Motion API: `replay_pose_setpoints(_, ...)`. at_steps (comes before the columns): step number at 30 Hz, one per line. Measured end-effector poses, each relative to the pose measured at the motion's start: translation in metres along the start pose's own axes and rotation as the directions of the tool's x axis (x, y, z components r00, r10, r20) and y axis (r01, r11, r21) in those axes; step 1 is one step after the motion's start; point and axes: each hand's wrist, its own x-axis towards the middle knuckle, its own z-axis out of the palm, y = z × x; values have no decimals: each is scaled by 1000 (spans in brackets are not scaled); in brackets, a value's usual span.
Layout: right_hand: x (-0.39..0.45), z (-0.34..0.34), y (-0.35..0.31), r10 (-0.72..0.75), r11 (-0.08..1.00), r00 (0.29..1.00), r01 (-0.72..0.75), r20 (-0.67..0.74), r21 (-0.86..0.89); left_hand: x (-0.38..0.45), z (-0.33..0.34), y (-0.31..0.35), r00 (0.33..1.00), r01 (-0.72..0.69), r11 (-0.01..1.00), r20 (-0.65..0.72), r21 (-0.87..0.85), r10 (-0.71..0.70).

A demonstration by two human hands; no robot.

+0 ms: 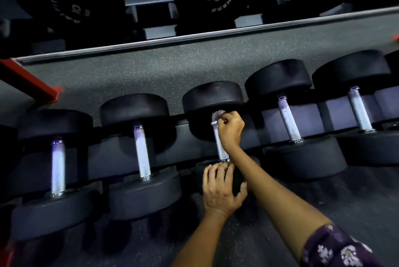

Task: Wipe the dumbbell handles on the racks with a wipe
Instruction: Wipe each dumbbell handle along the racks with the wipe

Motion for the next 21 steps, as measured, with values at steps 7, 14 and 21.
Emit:
replay_pose_setpoints(7,12,-18,23,-691,547,626,780,361,-304,0,-1,0,999,6,1000,32,17,-6)
replay_pose_setpoints(14,15,-9,24,-665,255,492,857,562,-449,1,-1,1,1000,0,1000,1,16,0)
replay_pose_setpoints(21,22,-20,4,-434,-145,296,909,851,-391,-1,-1,0,1000,5,1000,14,23,-6)
